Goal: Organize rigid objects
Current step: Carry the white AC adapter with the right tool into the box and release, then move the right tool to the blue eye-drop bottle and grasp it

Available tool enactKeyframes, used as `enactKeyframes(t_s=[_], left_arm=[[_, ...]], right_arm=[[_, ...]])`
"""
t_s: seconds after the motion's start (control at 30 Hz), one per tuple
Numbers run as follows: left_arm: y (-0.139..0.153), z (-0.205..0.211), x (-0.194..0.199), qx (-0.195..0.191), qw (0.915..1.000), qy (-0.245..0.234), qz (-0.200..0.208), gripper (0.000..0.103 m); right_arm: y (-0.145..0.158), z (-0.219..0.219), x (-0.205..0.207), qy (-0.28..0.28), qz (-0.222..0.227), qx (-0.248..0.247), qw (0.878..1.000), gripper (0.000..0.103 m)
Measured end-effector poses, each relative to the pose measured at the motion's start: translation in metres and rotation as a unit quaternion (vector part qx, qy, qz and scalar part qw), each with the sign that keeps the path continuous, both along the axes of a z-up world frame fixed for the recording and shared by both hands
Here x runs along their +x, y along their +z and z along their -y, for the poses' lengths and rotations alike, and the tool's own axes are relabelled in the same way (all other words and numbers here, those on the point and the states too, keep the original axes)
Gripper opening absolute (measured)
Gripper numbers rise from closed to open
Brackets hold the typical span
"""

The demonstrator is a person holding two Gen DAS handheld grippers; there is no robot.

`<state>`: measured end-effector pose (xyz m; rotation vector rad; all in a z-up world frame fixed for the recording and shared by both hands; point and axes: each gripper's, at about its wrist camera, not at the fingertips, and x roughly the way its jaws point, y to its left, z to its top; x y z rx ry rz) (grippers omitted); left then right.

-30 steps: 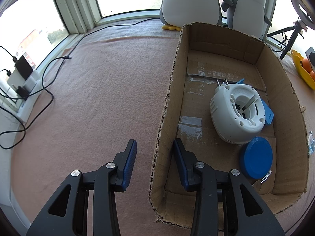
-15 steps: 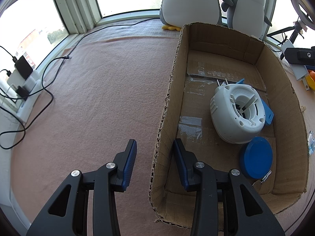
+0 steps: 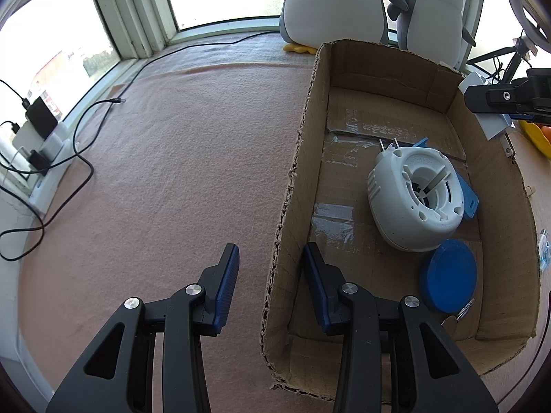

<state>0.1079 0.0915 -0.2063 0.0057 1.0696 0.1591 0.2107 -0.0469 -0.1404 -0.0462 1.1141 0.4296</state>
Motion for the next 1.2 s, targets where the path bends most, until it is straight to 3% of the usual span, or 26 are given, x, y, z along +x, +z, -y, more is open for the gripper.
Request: enactKeyframes(t_s=[0.27, 0.33, 0.4, 0.47, 0.9, 1.1, 1.2], left_arm=[[0.0, 0.0, 0.0, 0.0, 1.0, 0.0, 0.0, 0.038], [0.0, 0.0, 0.0, 0.0, 1.0, 0.0, 0.0, 0.038], [0.0, 0.0, 0.0, 0.0, 1.0, 0.0, 0.0, 0.038], [0.0, 0.0, 0.0, 0.0, 1.0, 0.0, 0.0, 0.038], [0.001, -0.002, 0.0, 0.0, 1.0, 0.0, 0.001, 0.038], [0.001, -0.002, 0.0, 0.0, 1.0, 0.0, 0.001, 0.038], [0.001, -0.002, 0.0, 0.0, 1.0, -0.001, 0.0, 0.038]], right_arm=[[-0.001, 0.001, 0.007, -0.007, 0.007, -0.003, 1.0, 0.032], [0.001, 0.003, 0.008, -0.007, 0.007, 0.006, 1.0, 0.037], [0.001, 0.003, 0.008, -0.008, 0.007, 0.008, 1.0, 0.052], [0.004, 0.005, 0.007, -0.01, 0.014, 0.011, 1.0, 0.054], [0.016, 0.035, -0.006, -0.023, 0.005, 0.028, 0.999, 0.055], [0.041, 0.064, -0.023, -0.031, 0.016, 0.042, 0.999, 0.055], [0.073, 0.092, -0.041, -0.044, 0.038, 0.046, 0.997, 0.055]])
